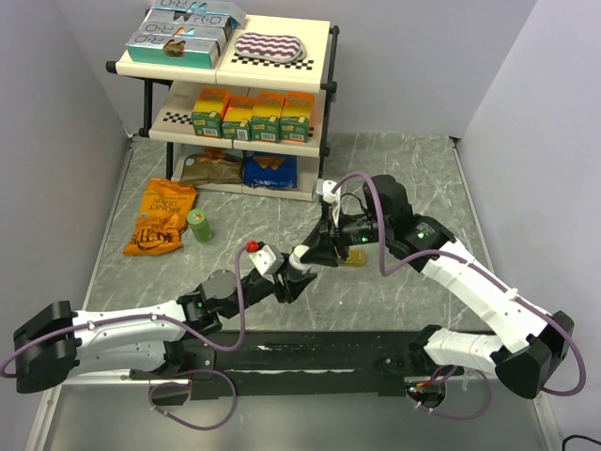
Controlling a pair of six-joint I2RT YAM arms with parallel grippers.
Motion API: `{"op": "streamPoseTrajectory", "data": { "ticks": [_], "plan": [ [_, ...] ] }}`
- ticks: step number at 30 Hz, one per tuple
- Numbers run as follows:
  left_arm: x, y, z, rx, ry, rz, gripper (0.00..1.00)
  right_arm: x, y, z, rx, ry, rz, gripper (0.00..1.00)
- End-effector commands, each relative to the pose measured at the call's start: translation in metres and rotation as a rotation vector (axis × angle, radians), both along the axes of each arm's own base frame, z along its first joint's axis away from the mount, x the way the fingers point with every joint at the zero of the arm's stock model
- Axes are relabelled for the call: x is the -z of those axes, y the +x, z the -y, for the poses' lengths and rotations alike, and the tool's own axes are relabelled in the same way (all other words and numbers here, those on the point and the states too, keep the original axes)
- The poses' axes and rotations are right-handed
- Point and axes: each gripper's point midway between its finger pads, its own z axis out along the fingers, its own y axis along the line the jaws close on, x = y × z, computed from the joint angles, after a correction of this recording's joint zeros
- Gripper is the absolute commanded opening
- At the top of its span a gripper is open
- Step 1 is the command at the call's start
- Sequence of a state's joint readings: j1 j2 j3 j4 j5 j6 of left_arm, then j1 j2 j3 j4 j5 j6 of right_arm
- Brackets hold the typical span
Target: Sort the pills into containers
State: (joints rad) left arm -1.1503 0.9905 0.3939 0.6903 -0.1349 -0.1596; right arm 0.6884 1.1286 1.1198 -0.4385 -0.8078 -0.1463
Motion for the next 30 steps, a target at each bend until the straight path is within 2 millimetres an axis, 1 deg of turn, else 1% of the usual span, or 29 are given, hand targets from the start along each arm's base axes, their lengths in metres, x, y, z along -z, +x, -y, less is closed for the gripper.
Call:
{"op": "streamPoseTrajectory", "data": {
  "ticks": [1, 4, 6, 9, 10, 11, 12, 13, 14, 15, 16, 17, 18, 19, 20, 21, 22, 23, 24, 25, 26, 27, 28, 29, 30],
  "plan": [
    [-0.08, 0.012, -0.001, -0.057, -0.242, 0.065, 0.01, 0.023, -0.012, 0.0, 0.003, -0.054, -0.07, 0.21],
    [-0.077, 0.012, 0.002, -0.052, -0.25, 0.039, 0.01, 0.026, -0.009, 0.001, 0.013, -0.063, -0.038, 0.25],
    [-0.077, 0.011, 0.005, -0.043, -0.248, 0.033, 0.01, 0.025, -0.008, 0.0, 0.009, -0.064, -0.029, 0.33],
    [-0.071, 0.007, 0.01, -0.012, -0.221, 0.034, 0.01, 0.012, -0.011, -0.001, -0.027, -0.05, 0.0, 0.43],
    [-0.069, 0.006, 0.011, 0.0, -0.211, 0.032, 0.01, 0.003, -0.013, -0.001, -0.051, -0.033, 0.025, 0.46],
    [-0.065, 0.003, 0.012, 0.014, -0.199, 0.029, 0.01, -0.001, -0.013, -0.001, -0.056, -0.03, 0.032, 0.55],
    [-0.062, 0.0, 0.013, 0.033, -0.19, 0.029, 0.01, -0.007, -0.014, 0.001, -0.065, -0.022, 0.053, 0.6],
    [-0.062, -0.001, 0.012, 0.038, -0.191, 0.027, 0.01, -0.018, -0.012, 0.002, -0.065, -0.005, 0.076, 0.66],
    [-0.055, -0.002, 0.012, 0.04, -0.172, 0.012, 0.01, -0.023, -0.017, 0.004, -0.087, 0.002, 0.071, 0.78],
    [-0.055, -0.004, 0.011, 0.047, -0.173, 0.003, 0.01, -0.031, -0.017, 0.006, -0.094, 0.015, 0.08, 0.82],
    [-0.057, -0.007, 0.009, 0.059, -0.181, 0.004, 0.01, -0.044, -0.016, 0.009, -0.102, 0.038, 0.106, 0.85],
    [-0.05, -0.008, 0.008, 0.063, -0.169, -0.009, 0.01, -0.05, -0.023, 0.012, -0.138, 0.054, 0.096, 0.9],
    [-0.05, -0.009, 0.007, 0.066, -0.168, -0.011, 0.01, -0.061, -0.026, 0.013, -0.164, 0.073, 0.135, 0.92],
    [-0.049, -0.013, 0.007, 0.081, -0.166, -0.011, 0.01, -0.065, -0.028, 0.015, -0.178, 0.081, 0.147, 0.93],
    [-0.047, -0.015, 0.007, 0.091, -0.157, -0.012, 0.01, -0.066, -0.035, 0.018, -0.206, 0.085, 0.142, 0.96],
    [-0.044, -0.018, 0.007, 0.105, -0.149, -0.016, 0.01, -0.072, -0.036, 0.02, -0.231, 0.092, 0.196, 0.98],
    [-0.044, -0.02, 0.008, 0.122, -0.143, -0.011, 0.01, -0.072, -0.038, 0.021, -0.256, 0.093, 0.216, 1.0],
    [-0.044, -0.025, 0.009, 0.149, -0.138, -0.007, 0.01, -0.072, -0.041, 0.024, -0.282, 0.093, 0.243, 1.0],
    [-0.04, -0.028, 0.01, 0.164, -0.122, -0.013, 0.01, -0.07, -0.049, 0.03, -0.349, 0.083, 0.312, 1.0],
    [-0.04, -0.031, 0.01, 0.181, -0.119, -0.012, 0.01, -0.068, -0.053, 0.033, -0.383, 0.078, 0.349, 1.0],
    [-0.04, -0.039, 0.012, 0.229, -0.113, -0.005, 0.01, -0.064, -0.058, 0.038, -0.42, 0.065, 0.387, 1.0],
    [-0.042, -0.045, 0.012, 0.257, -0.116, 0.004, 0.01, -0.06, -0.061, 0.045, -0.473, 0.042, 0.484, 1.0],
    [-0.039, -0.051, 0.011, 0.287, -0.109, 0.011, 0.01, -0.058, -0.063, 0.049, -0.495, 0.035, 0.521, 1.0],
    [-0.039, -0.064, 0.012, 0.363, -0.097, 0.039, 0.01, -0.057, -0.065, 0.054, -0.517, 0.034, 0.566, 1.0],
    [-0.042, -0.07, 0.01, 0.391, -0.101, 0.06, 0.01, -0.059, -0.065, 0.054, -0.563, 0.051, 0.659, 1.0]
  ]
}}
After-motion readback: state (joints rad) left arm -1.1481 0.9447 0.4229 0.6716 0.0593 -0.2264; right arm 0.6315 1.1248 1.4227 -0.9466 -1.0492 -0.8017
